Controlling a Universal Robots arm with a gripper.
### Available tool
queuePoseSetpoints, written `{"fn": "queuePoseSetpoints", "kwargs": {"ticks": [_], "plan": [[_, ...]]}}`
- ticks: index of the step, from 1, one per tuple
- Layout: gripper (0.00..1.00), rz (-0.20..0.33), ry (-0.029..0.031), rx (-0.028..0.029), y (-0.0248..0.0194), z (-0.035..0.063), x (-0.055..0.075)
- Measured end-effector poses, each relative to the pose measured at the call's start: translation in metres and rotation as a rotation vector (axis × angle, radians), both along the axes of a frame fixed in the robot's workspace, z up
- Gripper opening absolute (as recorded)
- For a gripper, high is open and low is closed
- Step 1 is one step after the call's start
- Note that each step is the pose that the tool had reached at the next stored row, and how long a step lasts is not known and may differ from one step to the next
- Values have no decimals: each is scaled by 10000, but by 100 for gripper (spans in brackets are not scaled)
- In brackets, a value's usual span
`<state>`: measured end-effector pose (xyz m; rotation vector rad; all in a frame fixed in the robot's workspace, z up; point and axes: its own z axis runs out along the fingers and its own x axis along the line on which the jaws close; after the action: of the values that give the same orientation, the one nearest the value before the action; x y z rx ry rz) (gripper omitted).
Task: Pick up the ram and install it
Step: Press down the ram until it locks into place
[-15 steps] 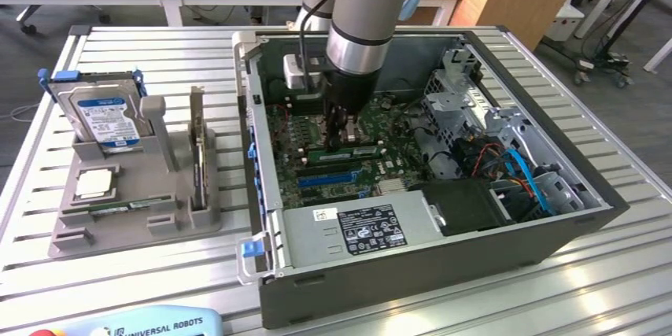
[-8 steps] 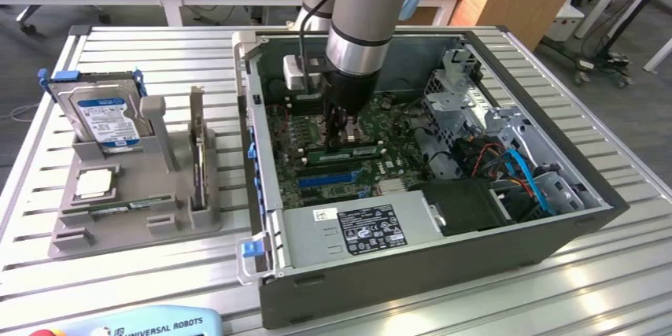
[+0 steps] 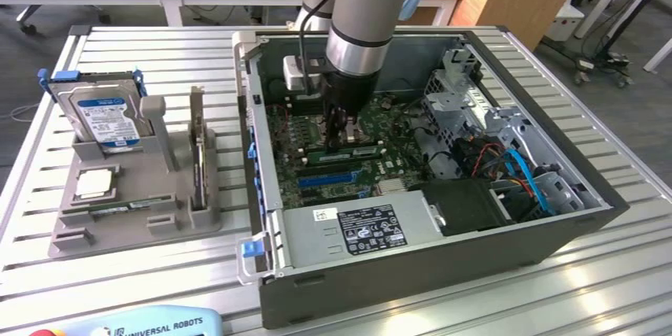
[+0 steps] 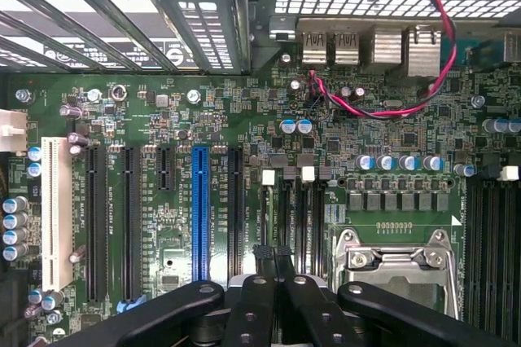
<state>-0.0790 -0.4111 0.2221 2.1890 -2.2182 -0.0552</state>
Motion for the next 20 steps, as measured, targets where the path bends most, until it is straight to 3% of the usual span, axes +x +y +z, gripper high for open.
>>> {"fn": "queuePoseSetpoints", "kwargs": {"ticks": [11,20], "plan": [[10,1,-17,19,2,10,3],[10,0,0,0,0,218,0]]}}
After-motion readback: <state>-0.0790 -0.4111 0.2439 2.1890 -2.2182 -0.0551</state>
